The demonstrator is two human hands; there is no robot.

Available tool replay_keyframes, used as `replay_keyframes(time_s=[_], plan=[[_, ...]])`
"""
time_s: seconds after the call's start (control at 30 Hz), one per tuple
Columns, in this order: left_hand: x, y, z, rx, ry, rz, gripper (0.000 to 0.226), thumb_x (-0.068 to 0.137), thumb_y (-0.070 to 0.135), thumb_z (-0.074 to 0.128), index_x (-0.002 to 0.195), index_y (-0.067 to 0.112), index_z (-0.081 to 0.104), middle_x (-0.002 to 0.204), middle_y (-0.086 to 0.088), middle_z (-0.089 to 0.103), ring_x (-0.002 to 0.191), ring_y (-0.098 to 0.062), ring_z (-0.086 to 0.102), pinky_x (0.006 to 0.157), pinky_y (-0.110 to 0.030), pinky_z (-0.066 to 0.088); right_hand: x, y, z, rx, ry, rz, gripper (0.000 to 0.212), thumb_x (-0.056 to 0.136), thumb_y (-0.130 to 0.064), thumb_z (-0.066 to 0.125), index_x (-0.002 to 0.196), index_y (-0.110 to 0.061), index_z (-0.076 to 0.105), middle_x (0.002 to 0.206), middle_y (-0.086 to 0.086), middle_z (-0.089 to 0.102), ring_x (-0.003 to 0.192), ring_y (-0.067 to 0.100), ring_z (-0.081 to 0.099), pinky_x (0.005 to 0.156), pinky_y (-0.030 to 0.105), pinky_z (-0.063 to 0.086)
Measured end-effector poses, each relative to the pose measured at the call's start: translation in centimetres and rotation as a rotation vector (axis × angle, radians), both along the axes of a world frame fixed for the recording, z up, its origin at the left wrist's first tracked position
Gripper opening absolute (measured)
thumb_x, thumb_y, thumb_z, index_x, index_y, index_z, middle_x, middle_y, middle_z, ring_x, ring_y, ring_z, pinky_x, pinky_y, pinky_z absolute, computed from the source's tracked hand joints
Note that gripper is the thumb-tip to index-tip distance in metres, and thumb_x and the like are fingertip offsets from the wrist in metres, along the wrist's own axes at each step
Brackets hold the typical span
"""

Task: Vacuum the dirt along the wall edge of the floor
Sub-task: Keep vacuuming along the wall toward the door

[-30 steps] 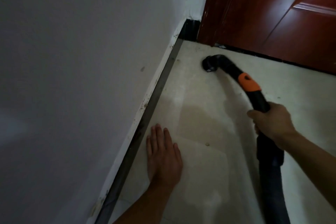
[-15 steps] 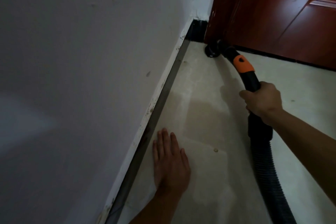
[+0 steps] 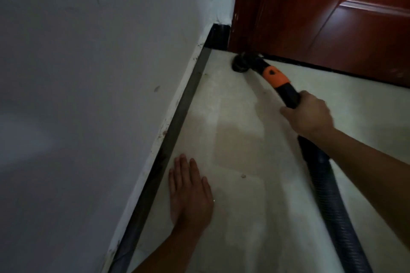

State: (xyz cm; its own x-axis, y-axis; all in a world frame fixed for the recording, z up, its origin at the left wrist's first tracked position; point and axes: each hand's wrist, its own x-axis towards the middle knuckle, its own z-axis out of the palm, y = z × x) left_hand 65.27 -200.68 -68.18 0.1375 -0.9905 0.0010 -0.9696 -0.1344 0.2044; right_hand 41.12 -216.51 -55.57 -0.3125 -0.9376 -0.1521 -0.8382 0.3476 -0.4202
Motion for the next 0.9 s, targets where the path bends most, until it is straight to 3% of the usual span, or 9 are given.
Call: replay_keyframes(time_s=[0.1,0.17,0.3,0.47,0.6,0.8,0.9], plan=[[0.0,0.1,0.0,-0.025,0.017,0.0,0.057,0.097,0.03,0.026,0.14,-0.002,0.046,0.153,-0.022,0.033,0.143,-0.034,0.029,0.114,-0.048,0.025,-5.9,3.0,0.8,-0.003,-0.002,-0.183,0.031,0.082,-0.028,0.071,0.103,-0.008,0.06,0.083,0.018,0.067,0.073,0.035,0.066,0.071,0.044,0.057],[0.0,0.1,0.0,-0.038,0.022,0.006,0.057,0.096,0.03,0.027,0.14,-0.002,0.046,0.152,-0.022,0.034,0.143,-0.034,0.029,0.114,-0.048,0.025,-9.3,5.0,1.2,-0.001,-0.094,-0.333,0.023,0.081,-0.021,0.07,0.095,-0.005,0.061,0.076,0.021,0.066,0.064,0.034,0.065,0.068,0.047,0.057],[0.0,0.2,0.0,-0.061,0.018,0.001,0.057,0.095,0.029,0.028,0.138,-0.003,0.046,0.151,-0.024,0.035,0.142,-0.035,0.03,0.114,-0.049,0.026,-12.3,9.4,2.1,0.007,-0.322,-0.557,0.011,0.087,-0.006,0.064,0.089,0.001,0.057,0.064,0.016,0.053,0.05,0.024,0.048,0.054,0.032,0.044],[-0.1,0.1,0.1,-0.068,0.013,-0.001,0.059,0.094,0.03,0.027,0.137,-0.005,0.046,0.149,-0.026,0.037,0.141,-0.037,0.031,0.114,-0.05,0.026,-8.6,14.9,1.8,0.011,-0.369,-0.437,0.011,0.086,-0.004,0.066,0.079,-0.003,0.057,0.056,0.014,0.053,0.037,0.02,0.046,0.035,0.024,0.04],[0.0,0.2,0.1,-0.078,0.024,-0.003,0.059,0.093,0.03,0.029,0.135,-0.007,0.048,0.147,-0.027,0.039,0.139,-0.038,0.032,0.114,-0.05,0.026,-7.6,17.6,0.4,0.064,-0.365,-0.29,0.011,0.081,-0.008,0.07,0.08,-0.005,0.06,0.053,0.011,0.058,0.038,0.022,0.051,0.041,0.028,0.044],[0.2,0.2,-0.4,-0.085,0.032,-0.001,0.06,0.092,0.03,0.03,0.138,-0.006,0.044,0.149,-0.027,0.035,0.141,-0.039,0.029,0.116,-0.049,0.02,-12.6,19.4,1.5,-0.048,-0.398,-0.613,0.013,0.086,-0.001,0.064,0.078,-0.002,0.054,0.057,0.012,0.049,0.04,0.02,0.044,0.043,0.026,0.041],[0.2,0.3,-0.4,-0.096,0.025,-0.017,0.059,0.093,0.029,0.029,0.139,-0.005,0.042,0.15,-0.028,0.034,0.141,-0.04,0.028,0.116,-0.049,0.018,-12.4,20.5,1.8,-0.04,-0.407,-0.598,0.009,0.086,-0.003,0.064,0.086,-0.002,0.055,0.06,0.013,0.05,0.046,0.021,0.045,0.048,0.026,0.041]])
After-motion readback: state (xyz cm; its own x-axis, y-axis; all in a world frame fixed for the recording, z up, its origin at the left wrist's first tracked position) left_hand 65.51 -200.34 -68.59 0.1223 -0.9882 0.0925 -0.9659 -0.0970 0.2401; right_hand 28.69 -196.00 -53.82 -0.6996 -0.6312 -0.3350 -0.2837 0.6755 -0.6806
